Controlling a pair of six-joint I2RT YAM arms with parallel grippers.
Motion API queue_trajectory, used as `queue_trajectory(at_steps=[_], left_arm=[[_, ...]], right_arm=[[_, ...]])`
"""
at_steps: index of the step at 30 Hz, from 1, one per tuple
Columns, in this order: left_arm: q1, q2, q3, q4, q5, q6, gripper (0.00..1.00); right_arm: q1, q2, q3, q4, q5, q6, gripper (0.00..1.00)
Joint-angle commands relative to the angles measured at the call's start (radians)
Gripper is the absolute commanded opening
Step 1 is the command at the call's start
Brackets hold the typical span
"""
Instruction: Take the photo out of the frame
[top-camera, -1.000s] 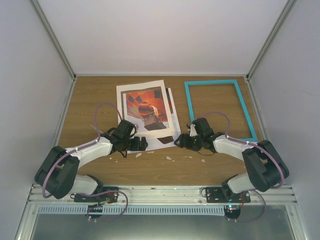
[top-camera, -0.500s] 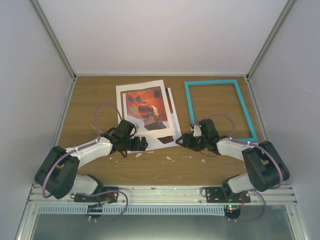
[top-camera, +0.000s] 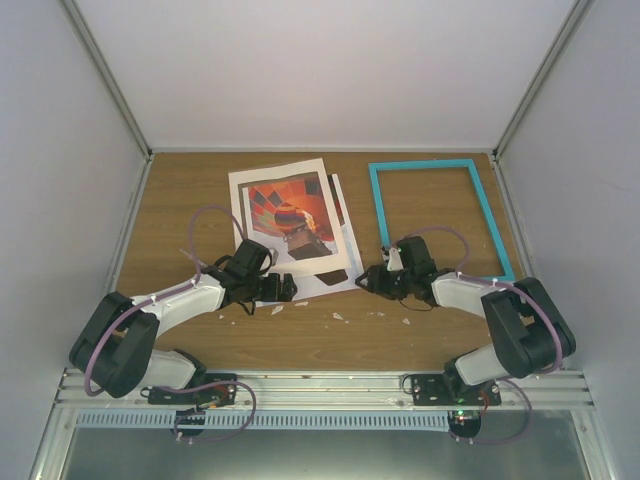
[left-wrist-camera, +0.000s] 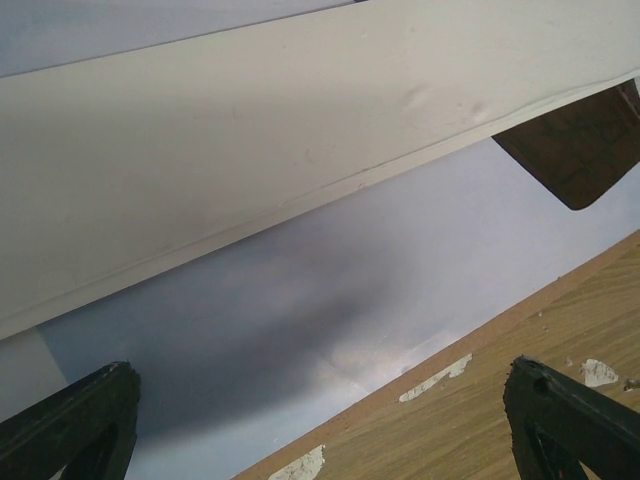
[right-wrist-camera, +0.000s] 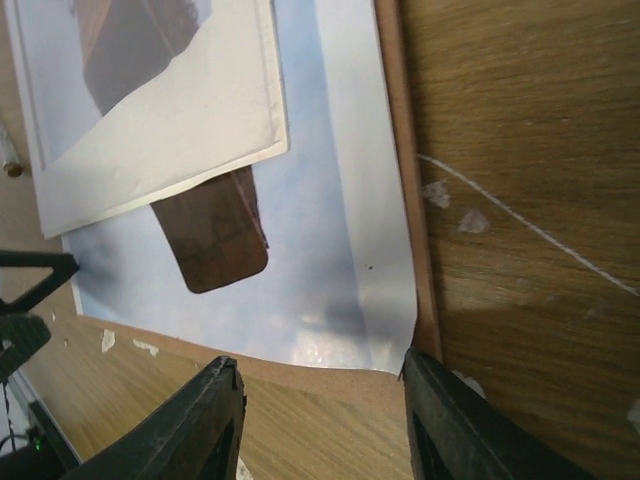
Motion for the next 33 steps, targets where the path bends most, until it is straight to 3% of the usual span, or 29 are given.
queue_trajectory(at_steps=[1,16,33], left_arm=[[-0.008,0.014,-0.038,-0.041,0.036,-0.001,0.99],[-0.014,0.03,-0.028,-0.025,0.059,0.003,0.99],[-0.02,0.035,-0.029,-0.023,0.058,0.003,0.99]], right_arm=[[-0.006,0.017,0.016,-0.091,0.109,-0.013,0.44],[0.0,0.028,0.036,-0.03,0.055,-0.031,0.19],[-0.021,0.08,0.05,0.149,-0.047,-0.087,0.24]])
